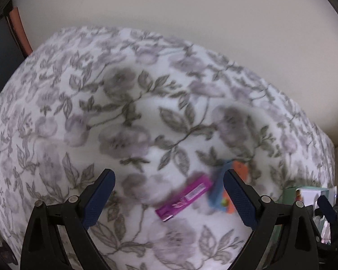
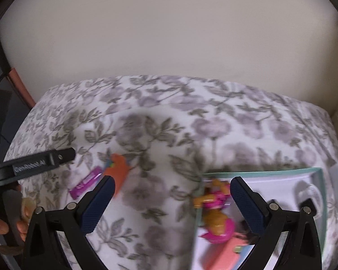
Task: Organize rigid objects
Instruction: 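Move both tools back from the tray toward the purple lighter and orange toy, then grasp the purple lighter with the left tool while the right tool grasps the orange-and-blue toy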
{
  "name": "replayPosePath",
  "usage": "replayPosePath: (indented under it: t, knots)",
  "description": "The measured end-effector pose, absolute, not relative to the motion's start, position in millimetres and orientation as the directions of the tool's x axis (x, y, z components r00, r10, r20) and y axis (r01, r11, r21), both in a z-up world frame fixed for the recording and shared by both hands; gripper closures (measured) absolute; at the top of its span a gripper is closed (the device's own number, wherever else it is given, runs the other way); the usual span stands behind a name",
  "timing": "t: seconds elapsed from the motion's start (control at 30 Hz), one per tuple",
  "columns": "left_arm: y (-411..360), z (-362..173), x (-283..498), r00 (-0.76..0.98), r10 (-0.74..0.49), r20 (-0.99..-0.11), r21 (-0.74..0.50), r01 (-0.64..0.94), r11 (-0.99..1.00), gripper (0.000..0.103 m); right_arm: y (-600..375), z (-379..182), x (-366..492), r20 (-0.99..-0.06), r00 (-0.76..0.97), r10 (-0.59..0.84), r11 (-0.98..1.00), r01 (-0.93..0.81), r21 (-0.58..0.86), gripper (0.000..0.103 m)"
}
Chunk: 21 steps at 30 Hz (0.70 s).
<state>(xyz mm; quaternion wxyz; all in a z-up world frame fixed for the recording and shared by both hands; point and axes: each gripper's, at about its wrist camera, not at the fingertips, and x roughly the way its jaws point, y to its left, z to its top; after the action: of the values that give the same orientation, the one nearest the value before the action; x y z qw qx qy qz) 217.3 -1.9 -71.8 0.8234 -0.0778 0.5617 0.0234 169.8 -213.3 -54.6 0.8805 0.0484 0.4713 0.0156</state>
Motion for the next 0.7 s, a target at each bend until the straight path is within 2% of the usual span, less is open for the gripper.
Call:
replayPosePath:
  t: [0.33, 0.7]
  knots:
    - [0.4, -116.2, 219.5, 0.254, -0.089, -0.963, -0.116, -0.095, 0.989, 0.006, -190.3, -78.5, 177.6, -0.86, 0.506, 0.064, 0.998, -0.01, 0.069, 0.0]
    - [-22.3, -128.2, 216.4, 0.232, -0.032, -0.972, -0.032, 0.005, 0.999, 0.008, -194.3, -86.6, 179.3, -0.866, 0.497, 0.053, 0.998, 0.012, 0.068, 0.0]
